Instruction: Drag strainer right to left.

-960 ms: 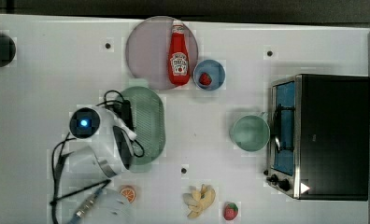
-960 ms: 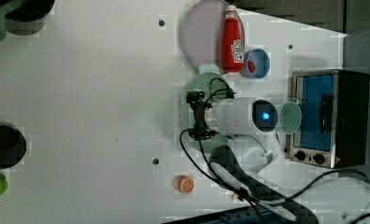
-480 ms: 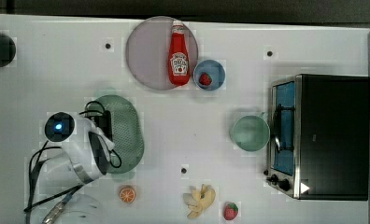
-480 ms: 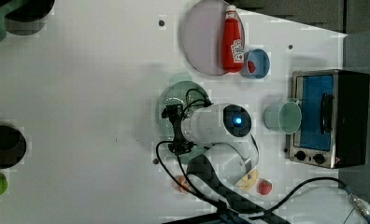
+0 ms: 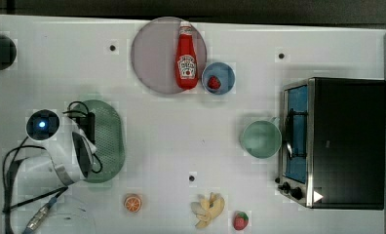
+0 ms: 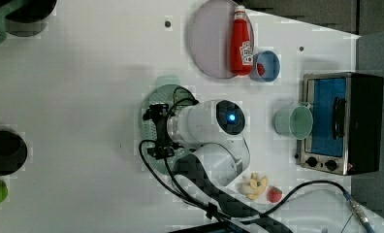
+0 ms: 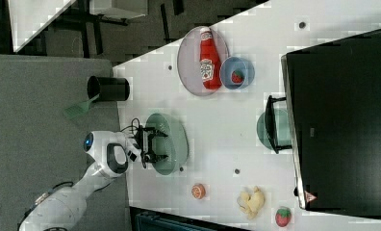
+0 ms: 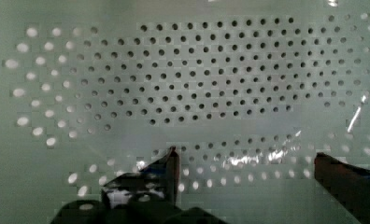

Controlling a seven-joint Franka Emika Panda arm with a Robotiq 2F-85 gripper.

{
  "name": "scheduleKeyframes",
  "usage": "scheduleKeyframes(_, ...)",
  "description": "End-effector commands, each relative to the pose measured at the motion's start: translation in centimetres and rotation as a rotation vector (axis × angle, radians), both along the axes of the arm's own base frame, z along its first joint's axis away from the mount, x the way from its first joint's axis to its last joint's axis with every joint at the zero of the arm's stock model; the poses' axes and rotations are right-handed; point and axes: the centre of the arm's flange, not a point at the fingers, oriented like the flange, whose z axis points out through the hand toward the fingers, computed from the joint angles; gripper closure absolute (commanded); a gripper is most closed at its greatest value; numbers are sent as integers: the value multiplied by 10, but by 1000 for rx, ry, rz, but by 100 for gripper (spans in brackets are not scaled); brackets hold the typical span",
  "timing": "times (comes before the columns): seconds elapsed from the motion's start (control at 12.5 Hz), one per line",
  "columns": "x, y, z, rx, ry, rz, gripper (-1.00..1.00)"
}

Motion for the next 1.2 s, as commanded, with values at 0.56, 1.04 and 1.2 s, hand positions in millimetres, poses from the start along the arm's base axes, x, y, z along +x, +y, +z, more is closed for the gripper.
scheduleKeyframes(0.56, -1, 73, 25, 57, -39, -56, -100)
scheduleKeyframes(1.04, 11, 71, 67, 44, -108, 100, -100)
scheduleKeyframes(1.2, 29, 41, 123, 6, -111, 282, -100)
